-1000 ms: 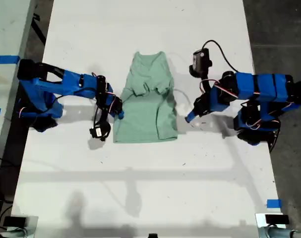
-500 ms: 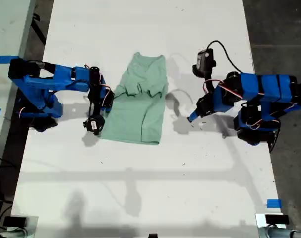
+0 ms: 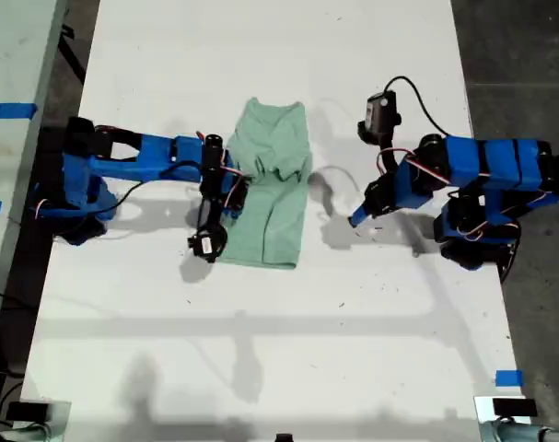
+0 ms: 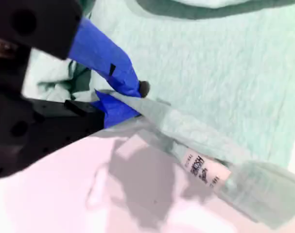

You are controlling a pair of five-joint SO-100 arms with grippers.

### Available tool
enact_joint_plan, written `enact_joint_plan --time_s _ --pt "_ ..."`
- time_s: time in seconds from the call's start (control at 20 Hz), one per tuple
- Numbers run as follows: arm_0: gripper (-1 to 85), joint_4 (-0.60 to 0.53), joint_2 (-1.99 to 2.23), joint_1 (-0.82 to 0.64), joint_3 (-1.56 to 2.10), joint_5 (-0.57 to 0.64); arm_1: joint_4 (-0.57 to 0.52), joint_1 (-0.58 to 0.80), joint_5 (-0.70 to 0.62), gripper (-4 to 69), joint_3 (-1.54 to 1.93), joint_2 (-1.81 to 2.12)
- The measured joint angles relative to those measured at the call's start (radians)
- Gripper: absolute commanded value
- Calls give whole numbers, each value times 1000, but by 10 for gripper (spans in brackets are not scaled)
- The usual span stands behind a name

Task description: Fold tshirt

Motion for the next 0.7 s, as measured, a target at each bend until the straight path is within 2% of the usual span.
enact_joint_plan --time_s 0.05,0.1,0.2,0.3,0.45,0.6,0.7 --pt "151 43 -112 2 -138 11 0 0 3 192 0 0" --pt "224 78 -213 0 -253 12 0 0 8 192 0 0" --pt "243 118 -275 0 -328 17 0 -11 14 192 0 0" --pt "300 124 -276 -5 -344 12 0 -17 15 192 9 0" --pt "292 183 -227 -15 -342 12 0 -20 17 192 9 0" --pt "232 244 -31 -18 -318 34 0 -31 28 194 9 0" --pt "231 279 123 -20 -250 37 -18 -44 37 230 9 0"
